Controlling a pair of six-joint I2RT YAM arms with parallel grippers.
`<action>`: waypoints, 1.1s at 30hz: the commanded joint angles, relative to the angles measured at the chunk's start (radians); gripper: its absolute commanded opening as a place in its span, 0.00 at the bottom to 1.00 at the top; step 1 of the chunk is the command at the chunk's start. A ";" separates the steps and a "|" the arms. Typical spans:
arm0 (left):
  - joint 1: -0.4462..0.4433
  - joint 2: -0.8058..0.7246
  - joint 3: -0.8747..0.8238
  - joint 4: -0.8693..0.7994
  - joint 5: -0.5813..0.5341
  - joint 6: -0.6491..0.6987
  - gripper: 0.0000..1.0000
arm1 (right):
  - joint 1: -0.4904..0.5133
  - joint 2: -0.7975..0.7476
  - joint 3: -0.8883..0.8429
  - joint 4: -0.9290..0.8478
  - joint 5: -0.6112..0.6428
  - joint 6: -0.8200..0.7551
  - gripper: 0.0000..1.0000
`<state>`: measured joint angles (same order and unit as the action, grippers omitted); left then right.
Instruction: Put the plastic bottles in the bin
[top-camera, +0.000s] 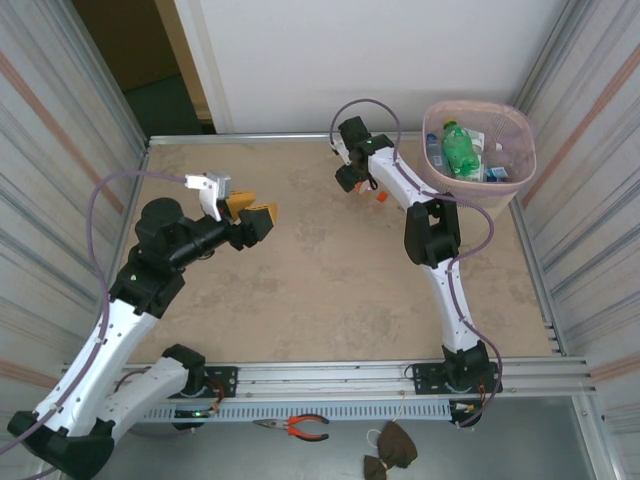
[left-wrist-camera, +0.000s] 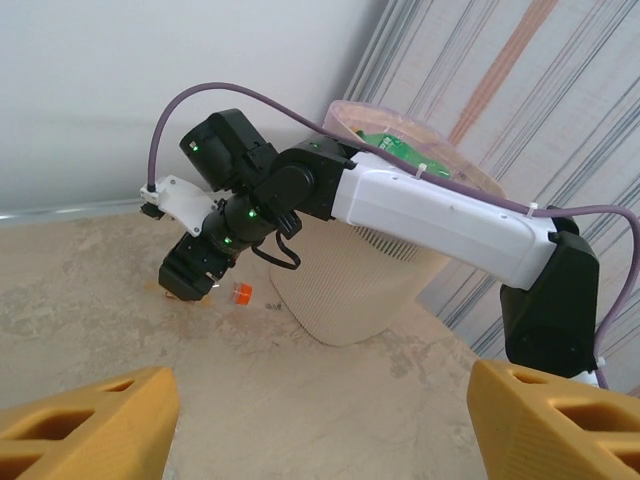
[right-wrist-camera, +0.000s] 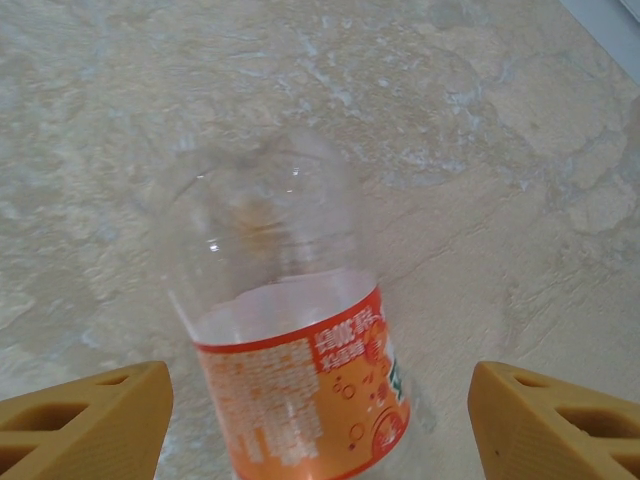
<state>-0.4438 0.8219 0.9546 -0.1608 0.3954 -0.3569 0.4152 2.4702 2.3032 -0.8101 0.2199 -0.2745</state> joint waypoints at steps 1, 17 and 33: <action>0.011 0.006 0.013 -0.006 -0.005 -0.004 0.77 | -0.013 0.039 0.035 0.001 -0.012 -0.011 0.76; 0.011 0.029 0.017 0.016 0.012 -0.020 0.77 | -0.013 0.050 -0.009 -0.024 -0.063 0.055 0.64; 0.012 0.009 0.005 0.024 0.008 -0.025 0.76 | 0.000 -0.204 -0.022 -0.096 -0.175 0.157 0.61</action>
<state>-0.4381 0.8509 0.9546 -0.1600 0.3965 -0.3721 0.4114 2.3829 2.2810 -0.8650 0.0895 -0.1631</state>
